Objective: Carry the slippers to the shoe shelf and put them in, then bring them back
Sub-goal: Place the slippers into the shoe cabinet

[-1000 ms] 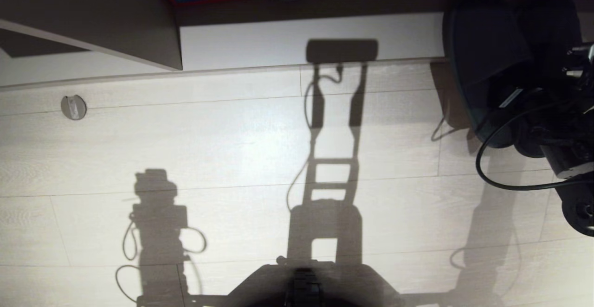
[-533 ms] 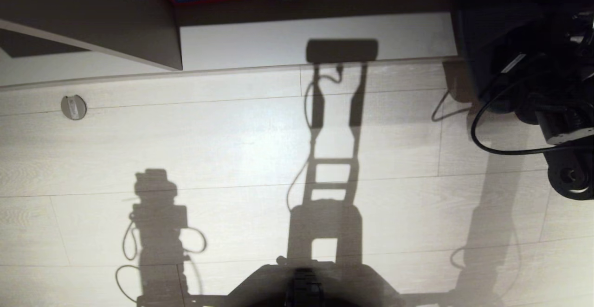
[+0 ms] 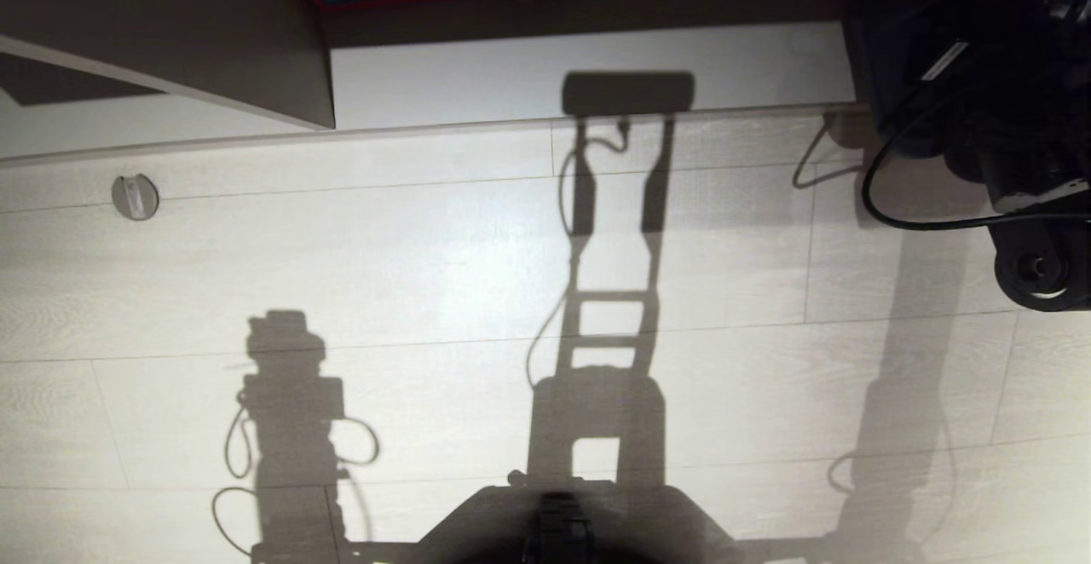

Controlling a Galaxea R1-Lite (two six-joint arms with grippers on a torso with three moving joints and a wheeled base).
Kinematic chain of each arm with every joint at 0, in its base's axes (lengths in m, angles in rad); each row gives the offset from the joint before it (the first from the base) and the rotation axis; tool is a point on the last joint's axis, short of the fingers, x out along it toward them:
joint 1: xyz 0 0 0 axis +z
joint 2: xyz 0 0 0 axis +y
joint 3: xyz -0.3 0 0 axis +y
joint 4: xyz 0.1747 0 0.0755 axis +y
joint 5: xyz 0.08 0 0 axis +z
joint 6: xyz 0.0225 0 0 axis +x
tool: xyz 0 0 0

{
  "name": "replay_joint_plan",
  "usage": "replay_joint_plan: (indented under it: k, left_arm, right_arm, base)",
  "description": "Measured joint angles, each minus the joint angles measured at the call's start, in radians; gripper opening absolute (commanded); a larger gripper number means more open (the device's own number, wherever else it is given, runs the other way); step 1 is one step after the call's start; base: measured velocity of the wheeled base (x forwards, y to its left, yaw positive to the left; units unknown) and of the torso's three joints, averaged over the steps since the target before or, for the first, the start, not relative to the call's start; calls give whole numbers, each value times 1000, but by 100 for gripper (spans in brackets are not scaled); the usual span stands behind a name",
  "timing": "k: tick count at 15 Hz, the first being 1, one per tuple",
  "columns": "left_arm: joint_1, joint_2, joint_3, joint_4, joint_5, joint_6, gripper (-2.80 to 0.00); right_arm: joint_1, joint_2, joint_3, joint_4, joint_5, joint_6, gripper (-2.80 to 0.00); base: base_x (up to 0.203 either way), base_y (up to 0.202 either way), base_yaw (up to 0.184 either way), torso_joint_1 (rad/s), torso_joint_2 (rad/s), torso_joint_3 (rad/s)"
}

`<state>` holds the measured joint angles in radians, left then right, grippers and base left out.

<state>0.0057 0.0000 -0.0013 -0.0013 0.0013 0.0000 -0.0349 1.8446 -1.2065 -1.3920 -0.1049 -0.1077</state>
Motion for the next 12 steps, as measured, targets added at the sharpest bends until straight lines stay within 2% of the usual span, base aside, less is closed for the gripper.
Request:
replay_joint_plan:
  k: [8, 9, 12]
  left_arm:
    - [0, 0, 0, 0, 0, 0, -280]
    - [0, 0, 0, 0, 0, 0, -280]
    - [0, 0, 0, 0, 0, 0, -280]
  right_arm:
    - [3, 29, -55, 25, 0, 0, -280]
    - [3, 31, -57, 29, -1, -1, 0]
    - [3, 31, -57, 31, 0, 0, 0]
  base:
    - [0, 0, 0, 0, 0, 0]
    - [0, 0, 0, 0, 0, 0]
    - [0, 0, 0, 0, 0, 0]
